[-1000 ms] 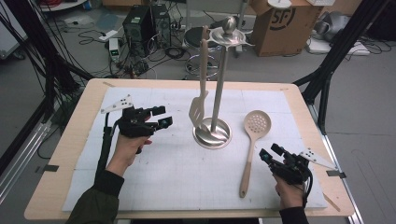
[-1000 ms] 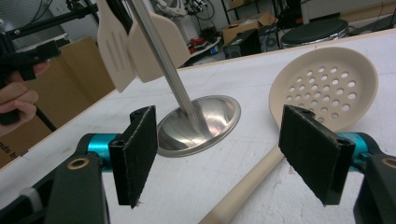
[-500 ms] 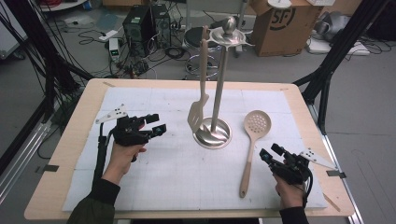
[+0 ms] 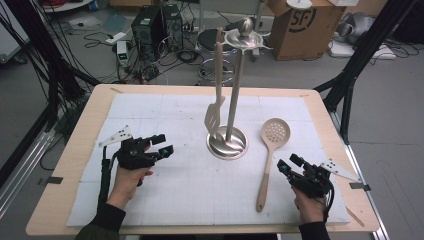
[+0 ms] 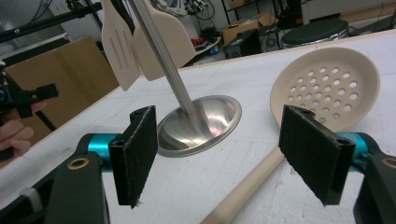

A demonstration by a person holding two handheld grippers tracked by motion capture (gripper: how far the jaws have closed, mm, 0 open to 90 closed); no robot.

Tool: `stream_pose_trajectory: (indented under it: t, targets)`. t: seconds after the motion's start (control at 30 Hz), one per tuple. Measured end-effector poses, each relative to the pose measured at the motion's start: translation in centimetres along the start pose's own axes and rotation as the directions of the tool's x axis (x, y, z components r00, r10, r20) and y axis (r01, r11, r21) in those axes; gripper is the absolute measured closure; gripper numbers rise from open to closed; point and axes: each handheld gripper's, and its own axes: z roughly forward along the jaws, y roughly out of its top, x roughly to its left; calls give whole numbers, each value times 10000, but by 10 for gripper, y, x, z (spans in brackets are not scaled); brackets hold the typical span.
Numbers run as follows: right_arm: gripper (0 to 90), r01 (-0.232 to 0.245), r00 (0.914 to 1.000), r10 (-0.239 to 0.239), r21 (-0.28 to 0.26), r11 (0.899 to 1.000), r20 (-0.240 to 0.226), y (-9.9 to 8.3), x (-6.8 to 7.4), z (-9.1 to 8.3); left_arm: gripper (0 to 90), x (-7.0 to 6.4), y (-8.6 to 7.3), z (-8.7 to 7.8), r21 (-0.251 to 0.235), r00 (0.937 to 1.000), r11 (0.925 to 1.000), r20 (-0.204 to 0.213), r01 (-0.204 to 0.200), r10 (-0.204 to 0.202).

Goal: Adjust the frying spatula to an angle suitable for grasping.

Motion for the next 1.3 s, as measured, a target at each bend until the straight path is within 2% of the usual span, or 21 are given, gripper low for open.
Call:
stream_pose_trajectory:
  t: [0.1,0.27,0.47,0.63,0.8,0.93,1.07,1.3]
  targets:
    - [281,-25,10000,25,29,10000,-12,0,0,0,289,-1,-7,-5,75,10000,10000,-16,54,-54]
    - [281,-15,10000,15,32,10000,19,0,0,-1,289,-4,-17,-17,-178,9996,9995,-21,265,-265]
    - [281,-1,10000,1,39,10000,-9,0,2,0,289,-3,-25,-24,-205,9986,9988,-289,441,-447]
    - [281,29,10000,-29,35,10000,19,0,2,0,289,-4,-33,-27,83,9970,9994,-694,340,-333]
    - [281,67,10000,-67,46,10000,0,0,2,1,289,-7,-39,-31,199,9960,9988,-784,446,-430]
    - [281,66,10000,-66,77,9999,14,0,2,0,289,-12,-45,-37,236,9937,9988,-1044,426,-399]
    - [281,72,10000,-71,89,9999,-12,0,3,1,289,-16,-46,-40,357,9867,9992,-1620,174,-114]
    - [281,146,9999,-146,81,9999,8,-1,4,2,289,-12,-48,-43,427,9868,9987,-1606,272,-200]
